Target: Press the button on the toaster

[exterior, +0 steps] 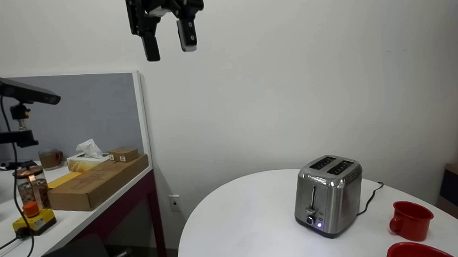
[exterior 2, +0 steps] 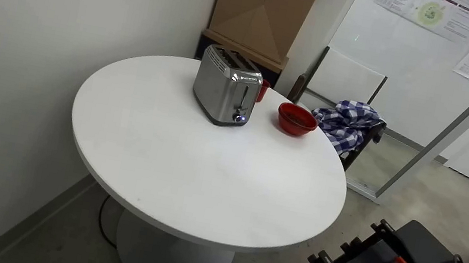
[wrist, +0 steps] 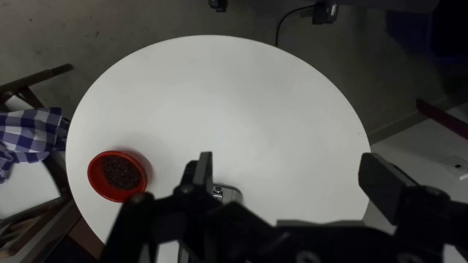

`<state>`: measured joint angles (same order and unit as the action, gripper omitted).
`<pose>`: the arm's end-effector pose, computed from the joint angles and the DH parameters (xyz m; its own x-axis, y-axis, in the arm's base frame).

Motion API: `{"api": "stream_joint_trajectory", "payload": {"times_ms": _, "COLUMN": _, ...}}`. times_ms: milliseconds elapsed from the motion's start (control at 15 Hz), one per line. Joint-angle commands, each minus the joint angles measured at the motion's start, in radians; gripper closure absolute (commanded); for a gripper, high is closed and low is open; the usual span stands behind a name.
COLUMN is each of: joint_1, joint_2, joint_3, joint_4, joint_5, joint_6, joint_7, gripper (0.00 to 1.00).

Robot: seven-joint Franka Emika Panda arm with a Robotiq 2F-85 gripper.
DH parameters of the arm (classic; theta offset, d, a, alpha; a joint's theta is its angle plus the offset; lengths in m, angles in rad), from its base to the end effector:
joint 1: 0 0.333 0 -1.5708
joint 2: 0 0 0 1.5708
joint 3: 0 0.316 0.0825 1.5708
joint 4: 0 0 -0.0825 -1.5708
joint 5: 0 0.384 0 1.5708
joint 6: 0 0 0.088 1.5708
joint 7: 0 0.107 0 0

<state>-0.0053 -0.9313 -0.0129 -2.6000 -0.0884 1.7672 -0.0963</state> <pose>0.2839 -0.0135 0.5348 0.9910 0.0991 0.0898 0.0914 -0.9920 0.0866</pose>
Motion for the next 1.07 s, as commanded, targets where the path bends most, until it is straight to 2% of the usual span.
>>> {"api": "stream_joint_trajectory", "payload": {"times_ms": 0, "joint_1": -0.013, "joint_2": 0.055, "joint_3": 0.006, "joint_4": -0.034, "joint_5": -0.057, "joint_6": 0.109, "joint_7": 0.016, "gripper": 0.0}}
{"api": "stream_joint_trajectory", "payload": {"times_ms": 267, "joint_1": -0.049, "joint_2": 0.21, "joint_3": -0.016, "joint_4": -0.09, "joint_5": -0.137, "joint_6": 0.307, "joint_7": 0.01, "gripper": 0.0}}
{"api": "stream_joint_trajectory", "payload": {"times_ms": 533, "joint_1": -0.112, "joint_2": 0.439, "joint_3": -0.055, "joint_4": -0.113, "joint_5": -0.208, "joint_6": 0.528, "joint_7": 0.001, "gripper": 0.0}}
{"api": "stream_joint_trajectory", "payload": {"times_ms": 1000, "joint_1": -0.213, "joint_2": 0.881, "joint_3": -0.092, "joint_4": -0.018, "joint_5": -0.39, "joint_6": 0.872, "joint_7": 0.005, "gripper": 0.0}}
